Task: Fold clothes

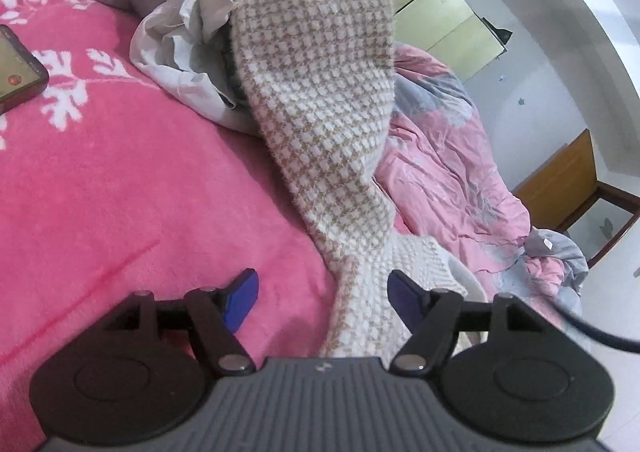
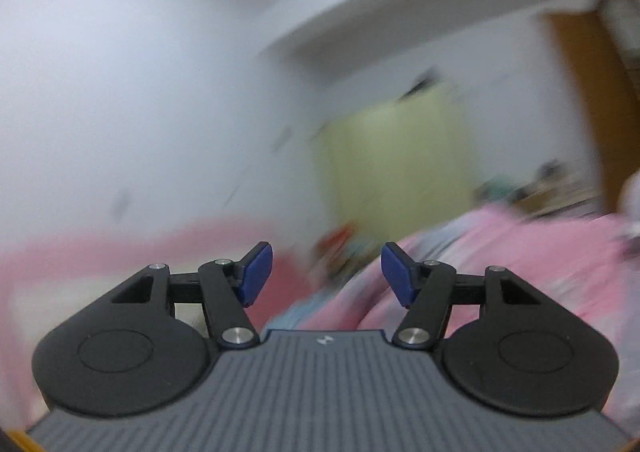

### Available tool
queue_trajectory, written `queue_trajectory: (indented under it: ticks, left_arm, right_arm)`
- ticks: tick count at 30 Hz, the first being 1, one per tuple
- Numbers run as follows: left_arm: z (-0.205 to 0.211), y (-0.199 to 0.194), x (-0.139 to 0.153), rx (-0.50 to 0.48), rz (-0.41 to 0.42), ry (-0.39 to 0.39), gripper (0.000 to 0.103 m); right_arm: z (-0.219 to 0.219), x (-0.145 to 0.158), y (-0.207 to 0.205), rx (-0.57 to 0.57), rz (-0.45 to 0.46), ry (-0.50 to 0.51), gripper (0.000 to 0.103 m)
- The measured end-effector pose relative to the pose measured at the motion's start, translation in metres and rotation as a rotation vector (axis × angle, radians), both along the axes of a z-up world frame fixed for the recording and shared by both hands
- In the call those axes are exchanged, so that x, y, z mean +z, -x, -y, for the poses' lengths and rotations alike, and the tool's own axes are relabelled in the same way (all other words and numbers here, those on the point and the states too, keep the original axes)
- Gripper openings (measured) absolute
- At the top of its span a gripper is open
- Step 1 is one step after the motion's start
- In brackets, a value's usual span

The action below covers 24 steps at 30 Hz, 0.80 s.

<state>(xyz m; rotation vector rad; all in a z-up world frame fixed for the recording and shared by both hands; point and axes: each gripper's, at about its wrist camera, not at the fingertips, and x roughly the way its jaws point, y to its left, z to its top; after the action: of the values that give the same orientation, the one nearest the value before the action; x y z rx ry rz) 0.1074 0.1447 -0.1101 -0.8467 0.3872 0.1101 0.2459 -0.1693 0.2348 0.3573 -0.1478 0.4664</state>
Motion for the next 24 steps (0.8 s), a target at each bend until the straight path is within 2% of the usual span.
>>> queue_trajectory:
  ticks: [2, 3, 6, 9, 11, 14, 18, 21, 24]
  left_arm:
    - [0.001, 0.001, 0.001, 0.006, -0.001, -0.005, 0.073]
    - [0.001, 0.002, 0.003, 0.010, -0.001, -0.008, 0.073]
    - [-0.001, 0.002, 0.009, 0.020, -0.003, -0.018, 0.075]
    - [-0.010, -0.014, 0.022, 0.057, 0.007, -0.074, 0.077]
    - [-0.019, -0.034, 0.028, 0.090, -0.017, -0.095, 0.080]
    - [-0.038, -0.070, 0.031, 0.111, -0.091, -0.097, 0.080]
    - [-0.055, -0.096, 0.017, 0.165, -0.105, -0.135, 0.080]
    - [-0.061, -0.101, 0.011, 0.181, -0.103, -0.131, 0.080]
    - [-0.066, -0.102, 0.008, 0.194, -0.100, -0.120, 0.079]
  right_arm:
    - [0.057, 0.012, 0.016, -0.105, 0.050, -0.095, 0.060]
    - [0.075, 0.014, 0.022, -0.146, 0.071, -0.102, 0.060]
    - [0.119, 0.010, 0.034, -0.253, 0.099, -0.040, 0.060]
    - [0.126, -0.019, 0.017, -0.158, -0.011, 0.135, 0.060]
    - [0.105, -0.050, -0.008, -0.021, -0.130, 0.297, 0.060]
    - [0.041, -0.114, -0.055, 0.221, -0.294, 0.539, 0.060]
    - [-0.061, -0.196, -0.106, 0.469, -0.399, 0.788, 0.060]
    - [-0.125, -0.231, -0.143, 0.562, -0.428, 0.924, 0.060]
    - [-0.151, -0.250, -0.174, 0.587, -0.457, 0.994, 0.060]
